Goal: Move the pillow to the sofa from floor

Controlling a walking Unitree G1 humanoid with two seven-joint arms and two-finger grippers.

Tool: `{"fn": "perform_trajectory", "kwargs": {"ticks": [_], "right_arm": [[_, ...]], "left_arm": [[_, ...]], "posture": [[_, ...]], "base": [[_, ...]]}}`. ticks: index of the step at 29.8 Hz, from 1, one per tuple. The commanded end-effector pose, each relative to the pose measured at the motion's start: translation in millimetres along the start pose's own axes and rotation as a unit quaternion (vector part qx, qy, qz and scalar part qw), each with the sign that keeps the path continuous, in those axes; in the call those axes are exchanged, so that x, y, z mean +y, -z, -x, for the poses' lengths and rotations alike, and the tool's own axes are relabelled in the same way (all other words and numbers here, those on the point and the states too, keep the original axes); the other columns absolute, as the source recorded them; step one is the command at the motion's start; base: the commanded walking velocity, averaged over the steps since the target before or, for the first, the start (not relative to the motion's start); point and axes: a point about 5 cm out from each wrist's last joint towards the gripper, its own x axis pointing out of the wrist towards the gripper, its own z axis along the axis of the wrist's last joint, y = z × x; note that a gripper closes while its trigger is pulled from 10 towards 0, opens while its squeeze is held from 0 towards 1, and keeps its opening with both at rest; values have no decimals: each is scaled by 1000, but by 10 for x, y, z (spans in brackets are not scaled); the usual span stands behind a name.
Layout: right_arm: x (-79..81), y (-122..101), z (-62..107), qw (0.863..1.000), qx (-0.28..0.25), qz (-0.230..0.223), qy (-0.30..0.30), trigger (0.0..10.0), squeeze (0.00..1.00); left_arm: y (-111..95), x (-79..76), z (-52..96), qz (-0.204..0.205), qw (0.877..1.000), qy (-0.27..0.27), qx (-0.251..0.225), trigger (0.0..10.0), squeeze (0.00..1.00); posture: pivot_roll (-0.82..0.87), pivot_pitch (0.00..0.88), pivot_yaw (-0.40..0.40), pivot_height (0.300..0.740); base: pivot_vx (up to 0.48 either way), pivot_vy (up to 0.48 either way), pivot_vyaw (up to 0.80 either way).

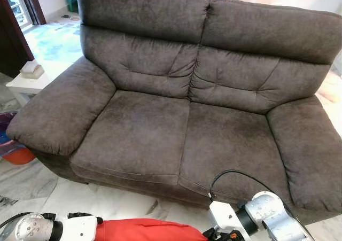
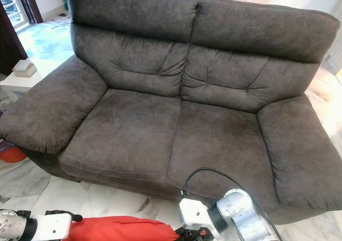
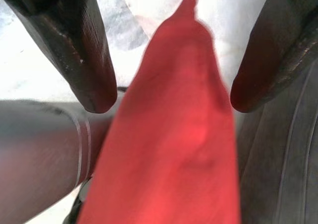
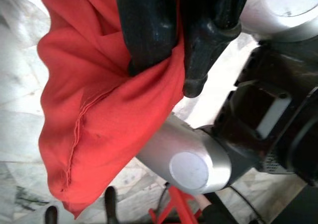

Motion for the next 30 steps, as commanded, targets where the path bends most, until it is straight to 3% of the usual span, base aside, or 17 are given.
{"fn": "perform_trajectory", "kwargs": {"ticks": [1,8,21,30], "right_arm": [[27,-158,11,999,-31,32,-17,10000,0],[81,-159,16,999,-29,31,-26,10000,0],[68,-227,58,998,-35,37,-22,10000,0],[80,-264,84,998,-41,38,-22,10000,0]], "left_arm": [[47,-1,27,-3,1000,-1,12,10000,0],[49,13,5,-2,1000,-7,5,10000,0],[34,-101,-206,-16,999,45,2,10000,0],[39,-154,-333,1,999,52,1,10000,0]], "posture": [[197,93,-82,740],[189,84,-83,740],[173,68,-83,740],[165,71,-87,740]], "base": [[0,0,0],[0,0,0],[0,0,0],[0,0,0]]}}
